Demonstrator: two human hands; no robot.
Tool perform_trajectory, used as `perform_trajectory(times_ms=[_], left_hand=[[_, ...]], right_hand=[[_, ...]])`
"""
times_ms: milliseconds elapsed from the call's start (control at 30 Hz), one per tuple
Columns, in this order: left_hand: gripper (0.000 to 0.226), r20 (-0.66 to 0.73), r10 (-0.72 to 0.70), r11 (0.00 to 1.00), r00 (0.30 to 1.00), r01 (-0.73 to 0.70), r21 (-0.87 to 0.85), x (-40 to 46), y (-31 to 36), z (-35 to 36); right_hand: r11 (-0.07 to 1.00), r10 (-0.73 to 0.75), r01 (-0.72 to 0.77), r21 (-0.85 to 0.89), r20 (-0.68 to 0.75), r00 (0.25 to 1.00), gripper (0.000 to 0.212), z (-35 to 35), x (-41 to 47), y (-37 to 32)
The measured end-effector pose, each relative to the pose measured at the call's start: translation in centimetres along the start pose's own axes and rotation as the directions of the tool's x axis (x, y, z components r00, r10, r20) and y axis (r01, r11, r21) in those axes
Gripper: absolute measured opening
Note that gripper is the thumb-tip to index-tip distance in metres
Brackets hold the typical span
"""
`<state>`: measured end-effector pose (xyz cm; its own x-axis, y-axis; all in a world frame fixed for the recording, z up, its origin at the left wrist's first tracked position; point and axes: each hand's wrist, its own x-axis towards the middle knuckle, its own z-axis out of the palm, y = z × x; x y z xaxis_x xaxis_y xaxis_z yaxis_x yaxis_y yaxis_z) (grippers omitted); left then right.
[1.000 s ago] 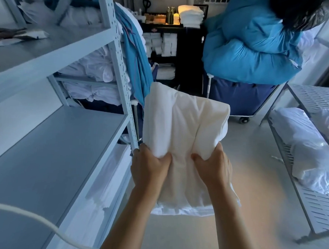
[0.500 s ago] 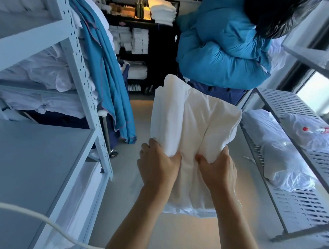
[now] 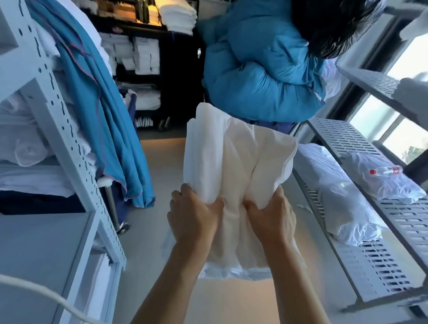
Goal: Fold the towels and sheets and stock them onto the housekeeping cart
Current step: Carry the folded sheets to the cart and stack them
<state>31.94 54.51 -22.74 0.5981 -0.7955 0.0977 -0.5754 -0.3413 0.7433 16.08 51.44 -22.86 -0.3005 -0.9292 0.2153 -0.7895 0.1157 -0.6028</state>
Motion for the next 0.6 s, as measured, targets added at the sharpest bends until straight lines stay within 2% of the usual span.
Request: perform_trajectory(times_ms=[267,467,600], left_hand=[[0.077,-0.01,-0.037,0.994,0.999,0.036,-0.104,7.4,1.0,2.4],[0.075,-0.051,-0.066,0.997,0.997,0.063,-0.054,14.3,1.9,5.8],[0.071,-0.076,-0.138,0.989,0.988,0.133,-0.061,19.9,3.1,9.9]], right_hand=[[0.996,-0.058,0.054,-0.068,-0.059,0.997,0.08,3.4,6.6,-3.8],[0.996,-0.085,0.085,-0.005,0.023,0.996,0.076,8.6,13.6,-5.3],[0.991,-0.134,0.135,-0.007,0.087,0.987,0.077,13.1,20.6,-5.9]])
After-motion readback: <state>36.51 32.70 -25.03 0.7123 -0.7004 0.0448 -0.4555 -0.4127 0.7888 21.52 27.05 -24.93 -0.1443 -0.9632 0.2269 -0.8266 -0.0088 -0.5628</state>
